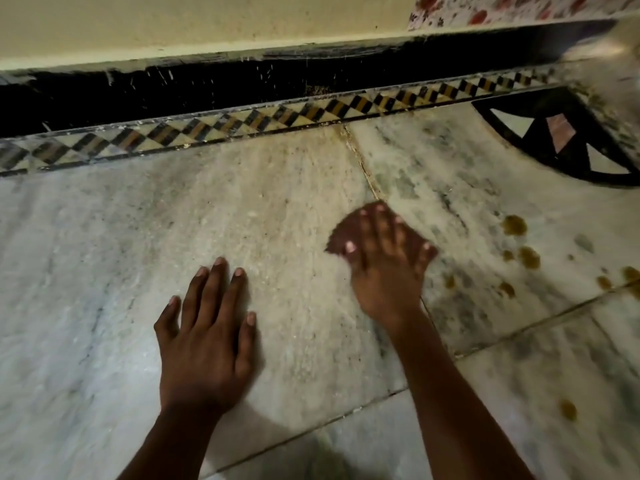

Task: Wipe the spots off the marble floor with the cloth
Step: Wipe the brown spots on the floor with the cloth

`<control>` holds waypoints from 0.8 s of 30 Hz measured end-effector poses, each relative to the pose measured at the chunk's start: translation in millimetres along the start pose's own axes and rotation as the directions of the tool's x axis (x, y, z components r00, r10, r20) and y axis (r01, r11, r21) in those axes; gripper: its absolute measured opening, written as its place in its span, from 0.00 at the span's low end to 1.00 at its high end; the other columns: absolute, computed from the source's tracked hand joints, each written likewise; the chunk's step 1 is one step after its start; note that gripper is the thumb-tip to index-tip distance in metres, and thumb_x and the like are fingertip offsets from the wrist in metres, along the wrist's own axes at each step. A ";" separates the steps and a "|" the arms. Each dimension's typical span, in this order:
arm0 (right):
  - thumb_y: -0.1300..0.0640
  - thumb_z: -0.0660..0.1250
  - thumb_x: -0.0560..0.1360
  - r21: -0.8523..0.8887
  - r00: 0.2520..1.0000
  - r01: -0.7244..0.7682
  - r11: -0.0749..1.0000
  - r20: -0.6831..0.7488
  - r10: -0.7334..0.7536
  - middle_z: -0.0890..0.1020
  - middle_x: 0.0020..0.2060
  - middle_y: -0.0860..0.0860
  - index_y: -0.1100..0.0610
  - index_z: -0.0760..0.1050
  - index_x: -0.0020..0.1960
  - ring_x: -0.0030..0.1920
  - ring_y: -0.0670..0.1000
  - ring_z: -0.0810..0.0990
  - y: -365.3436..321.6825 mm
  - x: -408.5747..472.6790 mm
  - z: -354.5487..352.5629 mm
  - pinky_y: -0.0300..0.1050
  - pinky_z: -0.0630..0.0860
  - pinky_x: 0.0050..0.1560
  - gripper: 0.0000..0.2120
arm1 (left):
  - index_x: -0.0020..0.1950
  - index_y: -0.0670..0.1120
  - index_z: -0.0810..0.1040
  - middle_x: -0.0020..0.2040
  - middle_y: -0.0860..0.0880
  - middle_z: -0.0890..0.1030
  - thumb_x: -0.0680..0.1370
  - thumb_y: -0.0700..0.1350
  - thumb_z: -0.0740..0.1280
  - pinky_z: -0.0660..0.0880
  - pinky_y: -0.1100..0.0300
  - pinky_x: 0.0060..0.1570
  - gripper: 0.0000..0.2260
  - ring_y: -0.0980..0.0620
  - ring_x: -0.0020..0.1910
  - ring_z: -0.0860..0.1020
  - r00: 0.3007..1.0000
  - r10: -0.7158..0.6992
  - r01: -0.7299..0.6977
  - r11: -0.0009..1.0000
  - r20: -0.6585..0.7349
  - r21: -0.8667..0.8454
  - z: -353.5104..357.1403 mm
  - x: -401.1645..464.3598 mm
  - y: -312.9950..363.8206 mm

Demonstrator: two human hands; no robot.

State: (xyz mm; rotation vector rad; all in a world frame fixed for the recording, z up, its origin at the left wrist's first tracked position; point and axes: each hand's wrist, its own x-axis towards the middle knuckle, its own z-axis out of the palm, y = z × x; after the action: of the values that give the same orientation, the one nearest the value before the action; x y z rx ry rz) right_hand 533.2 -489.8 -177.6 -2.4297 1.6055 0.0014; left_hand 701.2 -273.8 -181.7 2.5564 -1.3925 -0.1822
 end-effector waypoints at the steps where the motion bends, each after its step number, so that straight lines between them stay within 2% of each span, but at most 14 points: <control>1: 0.36 0.41 0.85 0.024 0.990 -0.141 0.990 -0.007 0.141 0.46 0.87 0.45 0.43 0.45 0.86 0.86 0.53 0.43 8.2 17.5 -4.7 0.74 0.33 0.79 0.31 | 0.87 0.55 0.58 0.89 0.53 0.53 0.84 0.57 0.53 0.53 0.42 0.81 0.29 0.52 0.88 0.51 1.000 0.001 -0.001 1.000 -0.003 0.000 -0.1 0.6 0.0; 3: 0.37 0.41 0.86 0.107 0.950 -0.309 0.945 -0.009 0.312 0.43 0.87 0.47 0.46 0.44 0.86 0.86 0.55 0.40 7.8 65.6 -14.7 0.76 0.35 0.79 0.31 | 0.87 0.55 0.59 0.89 0.53 0.53 0.84 0.57 0.53 0.53 0.41 0.81 0.29 0.52 0.88 0.52 1.000 0.002 -0.002 1.000 -0.012 -0.002 0.3 0.6 0.4; 5: 0.37 0.40 0.86 0.160 0.951 -0.310 0.937 0.061 0.304 0.41 0.87 0.49 0.49 0.41 0.86 0.86 0.57 0.38 -6.0 105.8 -21.5 0.74 0.34 0.79 0.32 | 0.87 0.55 0.59 0.89 0.52 0.54 0.84 0.57 0.53 0.53 0.41 0.81 0.29 0.52 0.88 0.52 1.000 -0.004 0.003 1.000 -0.015 -0.011 0.3 -1.2 3.0; 8: 0.39 0.41 0.87 0.096 0.995 -0.064 0.993 0.086 0.055 0.43 0.87 0.48 0.49 0.41 0.87 0.86 0.57 0.38 -25.5 99.2 -11.9 0.72 0.35 0.80 0.31 | 0.87 0.55 0.59 0.89 0.52 0.54 0.84 0.57 0.53 0.53 0.41 0.81 0.29 0.52 0.88 0.52 1.000 -0.002 0.001 1.000 -0.025 -0.012 -2.1 -0.4 2.7; 10: 0.39 0.43 0.86 0.017 0.993 0.113 0.993 0.018 -0.114 0.50 0.87 0.47 0.48 0.46 0.87 0.86 0.55 0.44 -19.1 41.1 -3.8 0.71 0.42 0.82 0.31 | 0.87 0.55 0.58 0.89 0.52 0.53 0.85 0.57 0.52 0.53 0.41 0.81 0.29 0.51 0.88 0.52 1.000 0.011 -0.012 1.000 -0.010 -0.010 -4.0 -0.3 2.5; 12: 0.39 0.44 0.86 -0.030 0.987 0.154 0.988 -0.046 -0.155 0.56 0.86 0.45 0.45 0.51 0.86 0.86 0.54 0.51 1.2 -23.9 2.7 0.70 0.47 0.82 0.30 | 0.87 0.55 0.57 0.89 0.52 0.52 0.85 0.58 0.50 0.53 0.40 0.81 0.30 0.50 0.88 0.52 1.000 0.007 -0.007 1.000 0.013 -0.008 -5.9 -0.4 2.6; 13: 0.38 0.45 0.85 -0.038 0.993 0.111 0.993 -0.044 -0.113 0.56 0.86 0.45 0.44 0.52 0.86 0.86 0.53 0.52 16.3 -47.5 5.4 0.70 0.47 0.81 0.30 | 0.87 0.55 0.57 0.89 0.52 0.52 0.85 0.58 0.50 0.53 0.40 0.81 0.30 0.50 0.88 0.52 1.000 0.007 -0.007 1.000 0.016 -0.009 -7.0 0.2 2.5; 15: 0.38 0.47 0.85 -0.047 0.996 -0.067 0.997 -0.055 0.064 0.57 0.86 0.47 0.44 0.53 0.85 0.85 0.56 0.54 43.7 -59.7 6.1 0.71 0.47 0.80 0.30 | 0.87 0.55 0.57 0.89 0.51 0.53 0.84 0.58 0.51 0.53 0.40 0.81 0.30 0.50 0.88 0.52 1.000 0.008 -0.008 1.000 0.011 -0.016 -8.0 -0.3 2.8; 17: 0.39 0.48 0.85 -0.036 0.957 -0.256 0.966 -0.151 0.248 0.60 0.85 0.51 0.47 0.57 0.85 0.84 0.59 0.57 54.2 -29.8 2.9 0.73 0.49 0.79 0.30 | 0.87 0.55 0.58 0.89 0.51 0.53 0.84 0.57 0.52 0.54 0.40 0.80 0.29 0.50 0.88 0.53 1.000 0.012 -0.012 1.000 0.002 -0.005 -7.3 -0.1 3.5; 18: 0.38 0.47 0.85 -0.016 0.935 -0.319 0.948 -0.168 0.312 0.59 0.85 0.51 0.49 0.56 0.85 0.85 0.60 0.56 52.0 -5.5 -0.9 0.74 0.48 0.79 0.31 | 0.87 0.55 0.58 0.89 0.51 0.54 0.84 0.57 0.52 0.54 0.40 0.80 0.29 0.50 0.88 0.53 1.000 0.010 -0.010 1.000 -0.005 0.004 -5.4 0.6 3.7; 19: 0.38 0.46 0.85 0.031 0.929 -0.353 0.935 -0.109 0.354 0.55 0.86 0.51 0.50 0.52 0.86 0.85 0.60 0.51 46.7 19.5 -5.0 0.74 0.45 0.80 0.32 | 0.87 0.55 0.58 0.89 0.51 0.54 0.84 0.57 0.52 0.55 0.40 0.80 0.29 0.50 0.88 0.53 1.000 0.005 -0.005 1.000 -0.011 0.011 -2.8 -1.2 3.5; 21: 0.37 0.44 0.85 0.096 0.937 -0.351 0.932 0.040 0.348 0.46 0.87 0.50 0.50 0.44 0.87 0.86 0.59 0.42 32.8 57.7 -13.1 0.74 0.38 0.80 0.34 | 0.87 0.55 0.58 0.89 0.51 0.54 0.84 0.57 0.52 0.54 0.41 0.80 0.29 0.50 0.88 0.53 1.000 0.005 -0.005 1.000 -0.020 0.009 -1.6 -1.8 1.9; 22: 0.37 0.43 0.86 0.083 0.953 -0.301 0.950 0.057 0.297 0.44 0.87 0.49 0.50 0.42 0.87 0.86 0.59 0.40 28.2 62.5 -13.5 0.73 0.36 0.80 0.34 | 0.87 0.55 0.58 0.89 0.51 0.54 0.84 0.57 0.52 0.54 0.41 0.80 0.29 0.50 0.88 0.53 1.000 0.007 -0.007 1.000 -0.025 0.003 -1.7 -2.3 1.7; 24: 0.37 0.42 0.86 0.030 0.993 -0.110 0.994 0.053 0.108 0.45 0.87 0.48 0.49 0.41 0.86 0.86 0.57 0.40 23.6 40.4 -11.2 0.71 0.35 0.81 0.33 | 0.87 0.55 0.58 0.89 0.50 0.54 0.84 0.57 0.52 0.54 0.40 0.80 0.29 0.50 0.88 0.53 0.999 0.019 -0.019 1.000 -0.026 0.002 -3.7 -1.8 1.4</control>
State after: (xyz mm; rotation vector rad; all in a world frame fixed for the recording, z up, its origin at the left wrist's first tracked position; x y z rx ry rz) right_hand 526.5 -537.4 -176.3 -2.2960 1.6999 0.0551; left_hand 699.9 -272.5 -177.8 2.5365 -1.4074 -0.1443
